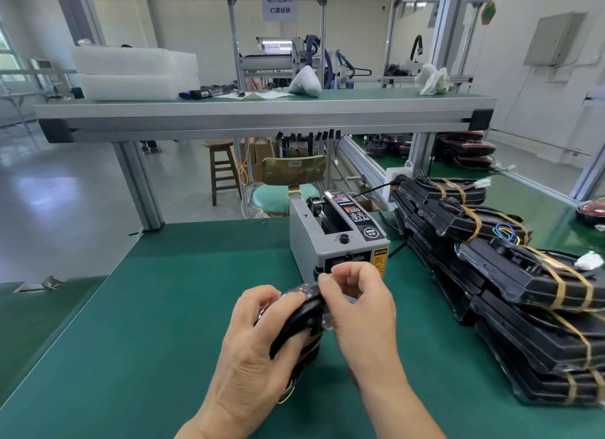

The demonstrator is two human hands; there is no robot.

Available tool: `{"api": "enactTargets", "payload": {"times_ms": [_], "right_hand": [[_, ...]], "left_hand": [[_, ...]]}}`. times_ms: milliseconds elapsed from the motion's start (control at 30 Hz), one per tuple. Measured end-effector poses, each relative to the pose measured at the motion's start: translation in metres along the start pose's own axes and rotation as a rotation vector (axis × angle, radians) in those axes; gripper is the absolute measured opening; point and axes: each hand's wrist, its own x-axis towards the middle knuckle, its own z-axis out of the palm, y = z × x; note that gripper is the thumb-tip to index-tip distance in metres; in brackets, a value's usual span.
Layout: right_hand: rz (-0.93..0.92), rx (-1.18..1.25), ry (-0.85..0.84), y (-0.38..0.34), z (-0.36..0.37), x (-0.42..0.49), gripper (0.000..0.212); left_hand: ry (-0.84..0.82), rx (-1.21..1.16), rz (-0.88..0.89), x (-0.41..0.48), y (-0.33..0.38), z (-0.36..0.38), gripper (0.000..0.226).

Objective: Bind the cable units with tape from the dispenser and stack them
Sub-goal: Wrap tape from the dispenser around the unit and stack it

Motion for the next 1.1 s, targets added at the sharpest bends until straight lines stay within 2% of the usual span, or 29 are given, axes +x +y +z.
{"api": "enactTargets", "payload": {"times_ms": [100,133,200,300,367,433,500,600,700,767,867,933,1000,1033,1100], "right_hand": [[0.008,-0.003,-0.049,0.013,-0.002,0.008,0.012],[0.046,0.066,-0.111,0.019,-0.004,0.01,0.012],[0.128,0.244,-0.347,0.028,-0.011,0.011,0.018],[0.111,0.288,-0.715,0.04,-0.021,0.007,0.051],[0.088,0.217,-0.795,0.043,-0.024,0.007,0.069],[0.057,0.131,-0.77,0.041,-0.023,0.009,0.069],[-0.044,0.013,-0.677,0.036,-0.02,0.012,0.061],[-0.272,-0.173,-0.566,0.03,-0.015,0.012,0.055],[-0.425,-0.311,-0.485,0.029,-0.013,0.011,0.057],[-0.49,-0.399,-0.464,0.031,-0.011,0.009,0.061],[-0.472,-0.415,-0.472,0.032,-0.009,0.002,0.065],[-0.467,-0.391,-0.536,0.031,-0.013,0.003,0.066],[-0.424,-0.306,-0.569,0.029,-0.02,0.012,0.06],[-0.344,-0.226,-0.51,0.029,-0.022,0.019,0.052],[-0.074,-0.047,-0.198,0.035,-0.027,0.036,0.033]], "left_hand": [[0.037,0.006,-0.001,-0.001,-0.003,0.001,0.043],[0.052,-0.005,-0.011,-0.001,-0.004,0.002,0.043],[0.076,-0.039,-0.031,-0.002,-0.007,0.003,0.043],[0.104,-0.105,-0.051,-0.004,-0.011,0.003,0.044],[0.116,-0.175,-0.094,-0.003,-0.012,0.001,0.044],[0.112,-0.24,-0.144,-0.002,-0.011,-0.003,0.042],[0.098,-0.245,-0.159,0.0,-0.009,-0.008,0.043],[0.029,-0.159,-0.196,0.005,-0.006,-0.02,0.058],[-0.075,-0.009,-0.22,0.013,-0.005,-0.026,0.072],[-0.15,0.051,-0.225,0.017,-0.004,-0.024,0.074],[-0.193,0.079,-0.244,0.017,-0.007,-0.018,0.058],[-0.182,0.063,-0.273,0.016,-0.01,-0.018,0.05],[-0.181,0.056,-0.285,0.014,-0.012,-0.019,0.045],[-0.189,0.054,-0.283,0.013,-0.013,-0.02,0.044],[-0.196,0.051,-0.274,0.01,-0.013,-0.021,0.044]]}}
